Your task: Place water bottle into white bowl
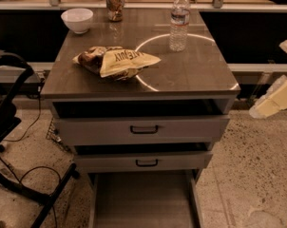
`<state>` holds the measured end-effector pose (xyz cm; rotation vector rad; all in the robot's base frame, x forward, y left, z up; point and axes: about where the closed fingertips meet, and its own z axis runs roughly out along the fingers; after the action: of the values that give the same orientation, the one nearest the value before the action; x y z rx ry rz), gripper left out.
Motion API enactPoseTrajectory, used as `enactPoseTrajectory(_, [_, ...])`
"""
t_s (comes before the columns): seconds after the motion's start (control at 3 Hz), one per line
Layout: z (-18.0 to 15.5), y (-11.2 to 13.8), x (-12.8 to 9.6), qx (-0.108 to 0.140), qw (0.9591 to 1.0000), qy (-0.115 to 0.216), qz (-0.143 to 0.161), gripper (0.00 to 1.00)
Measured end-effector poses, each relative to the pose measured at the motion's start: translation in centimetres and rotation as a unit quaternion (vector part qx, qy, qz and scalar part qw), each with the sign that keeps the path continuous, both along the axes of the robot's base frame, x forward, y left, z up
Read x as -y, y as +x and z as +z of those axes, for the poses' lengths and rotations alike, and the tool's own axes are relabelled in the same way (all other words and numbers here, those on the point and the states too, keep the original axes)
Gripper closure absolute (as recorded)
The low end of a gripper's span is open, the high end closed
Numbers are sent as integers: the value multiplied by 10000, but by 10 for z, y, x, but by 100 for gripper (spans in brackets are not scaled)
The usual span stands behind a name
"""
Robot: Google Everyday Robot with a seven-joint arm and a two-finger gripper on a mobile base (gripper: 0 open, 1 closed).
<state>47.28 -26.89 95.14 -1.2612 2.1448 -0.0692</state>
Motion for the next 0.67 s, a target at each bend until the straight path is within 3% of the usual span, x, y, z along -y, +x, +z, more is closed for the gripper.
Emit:
enactPoseTrajectory(0.33, [6, 38, 4, 786, 9924, 938, -112, 0])
enactPoseTrajectory(0.67, [26, 75, -7, 1629, 9686, 1875, -140, 0])
